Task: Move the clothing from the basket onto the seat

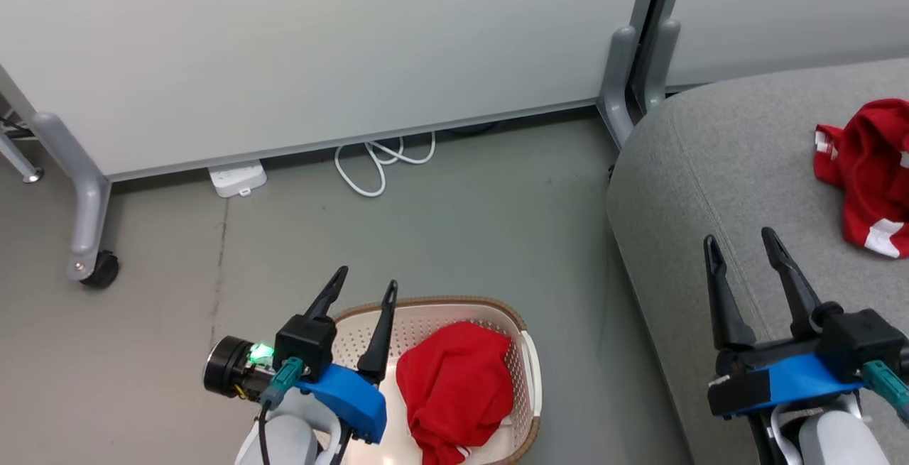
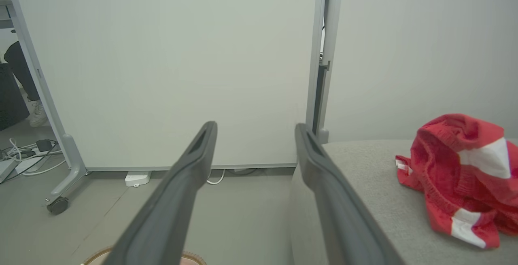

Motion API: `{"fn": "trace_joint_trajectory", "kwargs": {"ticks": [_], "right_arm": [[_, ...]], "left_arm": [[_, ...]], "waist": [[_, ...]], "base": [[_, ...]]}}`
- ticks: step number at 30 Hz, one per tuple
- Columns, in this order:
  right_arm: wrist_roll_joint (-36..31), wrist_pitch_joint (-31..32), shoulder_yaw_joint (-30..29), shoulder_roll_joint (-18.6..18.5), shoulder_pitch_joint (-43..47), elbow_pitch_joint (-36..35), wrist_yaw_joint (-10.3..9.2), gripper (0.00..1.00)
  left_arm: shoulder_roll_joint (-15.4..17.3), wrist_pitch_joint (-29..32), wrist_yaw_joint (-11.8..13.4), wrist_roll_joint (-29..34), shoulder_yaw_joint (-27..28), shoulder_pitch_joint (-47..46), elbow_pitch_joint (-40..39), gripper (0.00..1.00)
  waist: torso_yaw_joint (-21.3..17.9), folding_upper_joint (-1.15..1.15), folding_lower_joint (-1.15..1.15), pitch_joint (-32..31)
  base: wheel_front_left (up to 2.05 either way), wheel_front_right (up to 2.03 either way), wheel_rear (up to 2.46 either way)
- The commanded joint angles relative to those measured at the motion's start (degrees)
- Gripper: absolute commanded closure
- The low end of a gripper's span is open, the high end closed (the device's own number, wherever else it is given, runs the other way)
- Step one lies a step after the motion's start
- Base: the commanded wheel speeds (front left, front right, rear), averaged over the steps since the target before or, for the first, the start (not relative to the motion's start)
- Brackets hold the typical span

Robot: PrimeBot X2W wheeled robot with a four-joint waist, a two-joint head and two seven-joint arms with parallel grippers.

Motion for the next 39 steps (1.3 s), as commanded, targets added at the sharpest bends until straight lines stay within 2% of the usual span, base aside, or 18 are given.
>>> {"fn": "trace_joint_trajectory", "kwargs": {"ticks": [1,16,18,27,39], "right_arm": [[0.2,0.0,0.4,-0.5,-1.3,-0.2,0.01,0.0],[0.7,0.0,4.0,-1.3,-12.7,-2.6,0.01,0.0],[0.7,0.0,4.4,-1.4,-14.6,-3.2,0.01,0.0],[0.8,0.0,5.0,-1.6,-18.8,-4.4,0.01,0.0],[0.4,0.0,5.8,-2.0,-23.6,-6.8,0.01,0.0]], "left_arm": [[0.4,-0.2,-0.4,-0.3,-0.9,-1.8,0.9,0.0],[5.5,-0.2,-0.3,-5.1,-17.2,-18.1,17.6,0.0],[6.5,-0.2,-0.3,-6.3,-20.9,-21.3,21.3,0.0],[6.8,0.9,-0.3,-11.5,-31.3,-28.7,30.9,0.0],[8.9,6.2,-0.3,-21.4,-44.4,-36.6,35.3,0.0]], "waist": [[-1.6,0.0,0.0,2.6],[-7.6,0.0,0.0,18.9],[-8.5,0.0,0.0,22.1],[-10.0,0.0,0.0,29.2],[-10.7,0.0,0.0,39.0]], "base": [[0.0,0.0,0.0],[0.0,0.0,0.0],[0.0,0.0,0.0],[0.0,0.0,0.0],[0.0,0.0,0.0]]}}
